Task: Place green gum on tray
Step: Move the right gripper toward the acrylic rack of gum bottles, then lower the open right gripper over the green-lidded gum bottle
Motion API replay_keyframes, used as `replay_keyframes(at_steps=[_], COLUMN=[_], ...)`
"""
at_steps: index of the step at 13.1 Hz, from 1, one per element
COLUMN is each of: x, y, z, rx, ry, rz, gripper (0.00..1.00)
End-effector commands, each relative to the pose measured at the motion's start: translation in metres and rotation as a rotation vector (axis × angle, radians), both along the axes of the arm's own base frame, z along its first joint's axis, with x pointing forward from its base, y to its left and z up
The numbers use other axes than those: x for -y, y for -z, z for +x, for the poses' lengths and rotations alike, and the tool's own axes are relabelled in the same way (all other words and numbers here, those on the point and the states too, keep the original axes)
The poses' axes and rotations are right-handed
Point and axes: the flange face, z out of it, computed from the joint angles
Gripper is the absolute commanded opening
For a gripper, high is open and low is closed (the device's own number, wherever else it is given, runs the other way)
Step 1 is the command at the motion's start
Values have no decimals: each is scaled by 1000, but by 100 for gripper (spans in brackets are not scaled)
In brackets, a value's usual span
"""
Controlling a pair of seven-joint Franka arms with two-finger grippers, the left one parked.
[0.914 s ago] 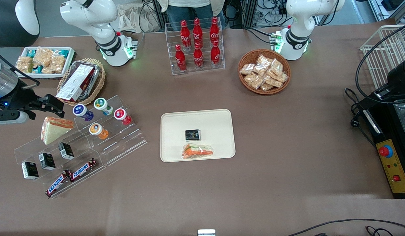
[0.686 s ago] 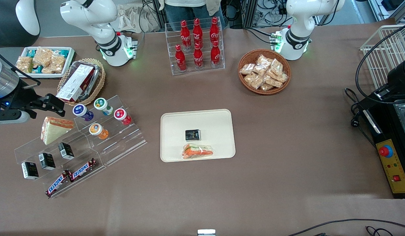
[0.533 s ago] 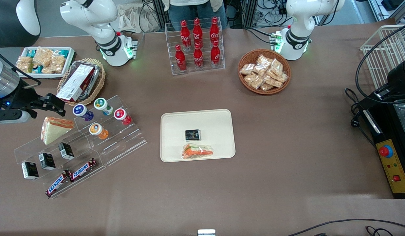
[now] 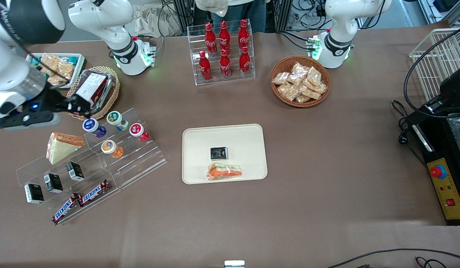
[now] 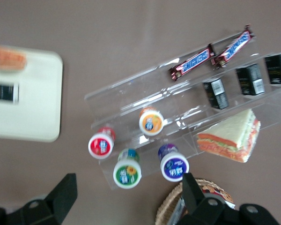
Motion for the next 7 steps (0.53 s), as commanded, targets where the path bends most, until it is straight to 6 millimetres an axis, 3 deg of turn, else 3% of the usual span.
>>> replay_keyframes(at_steps=[1, 7], x=[-1, -12], y=[22, 76], z=[-27, -67], rx=[-80, -97], ry=[-162, -179], rz=[10, 35], gripper=[99, 99])
